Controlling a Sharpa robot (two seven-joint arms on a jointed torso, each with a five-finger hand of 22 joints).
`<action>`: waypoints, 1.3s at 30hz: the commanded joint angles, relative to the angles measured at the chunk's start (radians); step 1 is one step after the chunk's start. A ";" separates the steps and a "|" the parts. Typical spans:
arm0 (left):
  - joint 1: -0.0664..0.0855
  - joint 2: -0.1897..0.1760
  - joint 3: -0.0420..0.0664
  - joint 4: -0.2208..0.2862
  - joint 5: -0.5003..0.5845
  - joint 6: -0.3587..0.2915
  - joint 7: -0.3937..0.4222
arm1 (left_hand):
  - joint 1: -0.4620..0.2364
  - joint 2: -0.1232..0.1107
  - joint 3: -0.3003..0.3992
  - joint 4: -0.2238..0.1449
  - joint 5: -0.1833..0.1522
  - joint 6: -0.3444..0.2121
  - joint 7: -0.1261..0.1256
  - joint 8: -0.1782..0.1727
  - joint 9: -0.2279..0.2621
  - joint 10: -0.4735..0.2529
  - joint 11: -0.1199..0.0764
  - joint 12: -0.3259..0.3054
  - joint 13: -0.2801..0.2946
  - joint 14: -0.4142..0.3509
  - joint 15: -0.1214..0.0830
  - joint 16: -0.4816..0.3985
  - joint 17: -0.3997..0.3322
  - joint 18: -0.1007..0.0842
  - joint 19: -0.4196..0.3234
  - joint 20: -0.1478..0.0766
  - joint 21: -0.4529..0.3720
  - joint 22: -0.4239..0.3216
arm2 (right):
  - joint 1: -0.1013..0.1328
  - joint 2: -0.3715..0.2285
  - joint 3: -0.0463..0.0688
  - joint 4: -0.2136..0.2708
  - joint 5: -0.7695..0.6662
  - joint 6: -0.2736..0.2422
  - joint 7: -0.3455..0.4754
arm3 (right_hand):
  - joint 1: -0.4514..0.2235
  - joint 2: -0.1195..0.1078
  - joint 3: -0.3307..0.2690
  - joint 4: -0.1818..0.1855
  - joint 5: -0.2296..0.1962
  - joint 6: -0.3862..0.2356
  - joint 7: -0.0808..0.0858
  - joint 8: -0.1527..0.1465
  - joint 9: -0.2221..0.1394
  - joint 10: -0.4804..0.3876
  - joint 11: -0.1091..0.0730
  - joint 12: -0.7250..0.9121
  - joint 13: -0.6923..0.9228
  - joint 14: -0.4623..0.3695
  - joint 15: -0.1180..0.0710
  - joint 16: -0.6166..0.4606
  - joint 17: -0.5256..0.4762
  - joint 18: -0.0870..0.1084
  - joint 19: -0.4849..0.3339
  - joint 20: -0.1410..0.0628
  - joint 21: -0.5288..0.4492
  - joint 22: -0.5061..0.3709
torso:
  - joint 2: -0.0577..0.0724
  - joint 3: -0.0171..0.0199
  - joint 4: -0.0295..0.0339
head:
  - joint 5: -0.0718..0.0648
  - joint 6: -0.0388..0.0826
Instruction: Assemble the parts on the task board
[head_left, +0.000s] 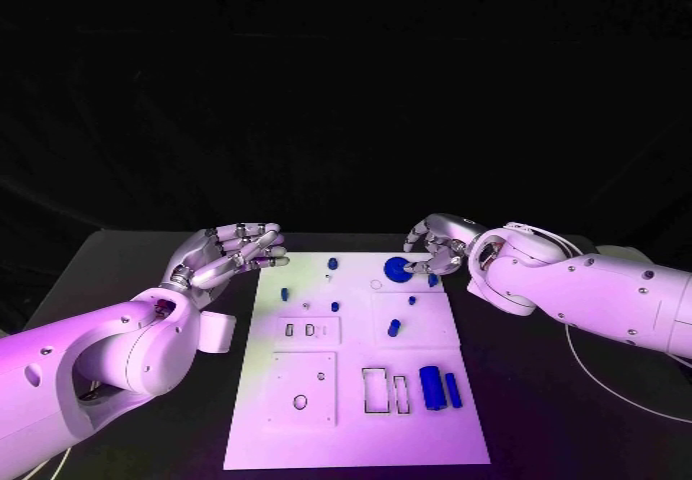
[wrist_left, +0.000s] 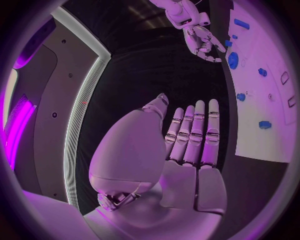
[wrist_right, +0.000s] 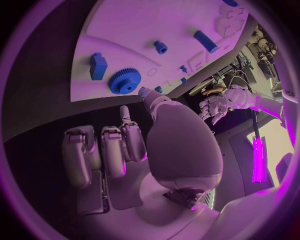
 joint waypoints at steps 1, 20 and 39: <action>0.001 0.003 0.001 0.000 0.001 0.025 0.003 | -0.005 -0.005 0.006 0.001 0.000 0.008 0.034 -0.003 -0.001 0.009 0.000 -0.005 0.001 0.004 0.001 -0.003 0.001 0.015 0.006 0.001 -0.001 -0.001 | -0.006 0.011 0.000 -0.010 0.011 0.039 -0.002 | 0.008 0.011 -0.024 0.005 0.007 -0.035 0.007 0.014 0.006 0.044 0.011 0.104 0.186 0.095 0.017 0.017 0.220 -0.022 0.104 0.015 0.008 0.263 | 0.001 -0.0019 0.0017 | 0.000 -0.003; 0.001 0.004 0.001 -0.006 0.001 0.028 -0.001 | -0.008 -0.008 0.005 0.002 0.000 0.008 0.033 -0.004 -0.001 0.010 0.000 -0.007 0.001 0.003 0.001 -0.005 0.002 0.015 0.006 0.001 -0.002 -0.003 | -0.019 0.065 -0.002 -0.072 -0.044 0.021 -0.004 | 0.016 0.015 -0.028 0.004 0.008 -0.048 0.011 0.015 0.005 0.033 0.015 0.093 0.176 0.096 0.021 0.019 0.225 -0.022 0.104 0.018 0.008 0.263 | -0.001 -0.0018 0.0023 | 0.001 -0.014; 0.001 0.004 0.001 -0.007 0.001 0.028 -0.004 | -0.009 -0.008 0.006 0.003 0.000 0.008 0.033 -0.004 -0.001 0.010 0.000 -0.008 0.001 0.003 0.001 -0.005 0.002 0.015 0.007 0.001 -0.003 -0.003 | -0.031 0.071 -0.004 -0.091 -0.071 0.059 -0.019 | 0.021 0.020 -0.026 0.004 0.011 -0.045 0.012 0.020 0.006 0.035 0.016 0.098 0.180 0.097 0.022 0.020 0.228 -0.022 0.104 0.020 0.008 0.263 | 0.000 -0.0006 0.0010 | 0.003 -0.016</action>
